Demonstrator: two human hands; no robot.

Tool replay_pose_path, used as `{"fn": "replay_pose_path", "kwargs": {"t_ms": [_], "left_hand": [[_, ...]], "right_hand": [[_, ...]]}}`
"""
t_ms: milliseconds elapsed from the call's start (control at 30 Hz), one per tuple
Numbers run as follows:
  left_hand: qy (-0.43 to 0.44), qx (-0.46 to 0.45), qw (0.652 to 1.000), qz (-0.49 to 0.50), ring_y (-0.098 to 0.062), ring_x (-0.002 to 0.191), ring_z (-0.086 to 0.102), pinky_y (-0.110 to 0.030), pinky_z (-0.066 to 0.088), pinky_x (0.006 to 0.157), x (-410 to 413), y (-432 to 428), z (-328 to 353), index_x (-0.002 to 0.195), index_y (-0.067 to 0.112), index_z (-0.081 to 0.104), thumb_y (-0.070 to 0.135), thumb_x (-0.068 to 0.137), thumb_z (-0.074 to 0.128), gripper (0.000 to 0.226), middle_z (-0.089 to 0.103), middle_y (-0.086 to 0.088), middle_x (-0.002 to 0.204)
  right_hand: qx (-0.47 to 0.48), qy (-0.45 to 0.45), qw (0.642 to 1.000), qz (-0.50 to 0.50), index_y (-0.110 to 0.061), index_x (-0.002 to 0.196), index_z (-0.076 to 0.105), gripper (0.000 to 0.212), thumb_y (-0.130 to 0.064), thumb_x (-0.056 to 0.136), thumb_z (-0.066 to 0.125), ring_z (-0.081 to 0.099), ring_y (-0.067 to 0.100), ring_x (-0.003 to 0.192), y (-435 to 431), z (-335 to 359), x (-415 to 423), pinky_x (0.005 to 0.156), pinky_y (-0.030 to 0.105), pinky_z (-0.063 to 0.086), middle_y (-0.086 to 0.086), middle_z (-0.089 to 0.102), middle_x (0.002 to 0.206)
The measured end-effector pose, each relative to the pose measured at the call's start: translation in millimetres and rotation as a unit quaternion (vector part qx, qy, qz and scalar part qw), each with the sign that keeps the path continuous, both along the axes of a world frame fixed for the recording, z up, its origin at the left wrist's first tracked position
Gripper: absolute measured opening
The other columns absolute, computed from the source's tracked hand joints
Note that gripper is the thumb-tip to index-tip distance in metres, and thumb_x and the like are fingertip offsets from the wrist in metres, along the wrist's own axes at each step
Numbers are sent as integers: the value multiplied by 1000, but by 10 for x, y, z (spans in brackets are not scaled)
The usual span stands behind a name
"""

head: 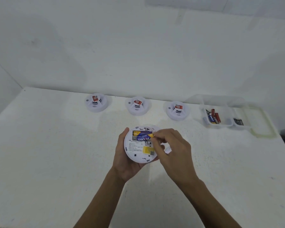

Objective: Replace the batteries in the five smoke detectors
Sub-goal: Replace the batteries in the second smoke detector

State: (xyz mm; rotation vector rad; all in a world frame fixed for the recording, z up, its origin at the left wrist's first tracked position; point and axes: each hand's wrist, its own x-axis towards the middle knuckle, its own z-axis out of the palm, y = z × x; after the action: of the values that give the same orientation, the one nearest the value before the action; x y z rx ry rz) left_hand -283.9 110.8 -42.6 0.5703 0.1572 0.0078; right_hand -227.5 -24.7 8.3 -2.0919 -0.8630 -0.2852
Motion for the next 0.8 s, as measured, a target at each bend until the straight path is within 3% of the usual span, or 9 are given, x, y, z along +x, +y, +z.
{"fn": "replay_pose_path", "kwargs": {"t_ms": [100, 233, 400, 500, 567, 600, 667, 700, 800], "left_hand": [[0, 2, 1000, -5, -28, 99, 67, -45, 55, 79, 10, 1, -40, 109, 21, 72, 59, 62, 73, 61, 69, -10, 113], [14, 5, 1000, -5, -30, 100, 66, -47, 54, 84, 17, 11, -73, 112, 19, 70, 58, 59, 78, 66, 67, -12, 116], [-6, -8, 1000, -14, -27, 98, 67, -44, 55, 83, -1, -17, -12, 109, 20, 72, 58, 62, 75, 60, 69, -9, 113], [18, 2, 1000, -9, -26, 110, 62, -41, 50, 92, 6, 3, -16, 121, 18, 65, 57, 83, 50, 56, 64, -9, 123], [-15, 0, 1000, -9, -28, 123, 53, -42, 41, 103, 20, 54, -70, 134, 15, 52, 53, 95, 32, 59, 54, -11, 135], [-7, 14, 1000, -6, -27, 121, 55, -42, 43, 102, 28, 51, -74, 132, 16, 55, 55, 92, 41, 57, 56, -10, 133], [16, 27, 1000, -5, -26, 104, 65, -43, 52, 91, 20, 37, -116, 115, 21, 69, 58, 67, 74, 61, 66, -9, 118], [15, 21, 1000, 4, -26, 99, 67, -43, 54, 88, 30, 35, -151, 110, 21, 71, 58, 56, 81, 66, 68, -9, 114], [2, 26, 1000, 9, -25, 94, 68, -41, 57, 80, 29, 6, -144, 105, 22, 73, 58, 56, 80, 62, 70, -9, 109]], "right_hand": [[-4, -30, 999, -24, -3, 91, 71, 26, -25, 76, 68, 63, 12, 83, 14, -32, -34, 81, -1, 40, 10, 71, 92], [-9, -52, 998, -40, -3, 91, 72, 29, -28, 79, 64, 66, 17, 83, 25, -44, -86, 75, 16, 51, 11, 69, 95], [-24, -92, 995, -42, 0, 92, 73, 40, -34, 85, 53, 67, 20, 81, 72, -80, -114, 75, 20, 52, 13, 71, 94], [-57, -127, 990, -34, 1, 92, 73, 34, -29, 82, 63, 64, 20, 85, 65, -126, -113, 75, 23, 54, 14, 71, 95], [-76, -167, 983, -24, 2, 91, 73, 33, -26, 75, 68, 65, 21, 85, 46, -138, -110, 71, 28, 57, 15, 71, 93], [-87, -192, 977, -19, 2, 90, 74, 33, -26, 73, 69, 67, 23, 82, 37, -127, -103, 70, 30, 58, 15, 72, 91], [-115, -230, 966, -9, 2, 88, 74, 35, -27, 69, 70, 69, 26, 77, 22, -97, -92, 69, 32, 58, 15, 73, 89], [-126, -240, 962, -6, 2, 88, 74, 36, -27, 68, 70, 70, 26, 76, 15, -83, -84, 68, 32, 58, 16, 73, 89], [-138, -247, 959, 2, 1, 89, 75, 37, -29, 68, 71, 70, 26, 77, -18, -83, -59, 68, 32, 58, 15, 73, 90]]}}
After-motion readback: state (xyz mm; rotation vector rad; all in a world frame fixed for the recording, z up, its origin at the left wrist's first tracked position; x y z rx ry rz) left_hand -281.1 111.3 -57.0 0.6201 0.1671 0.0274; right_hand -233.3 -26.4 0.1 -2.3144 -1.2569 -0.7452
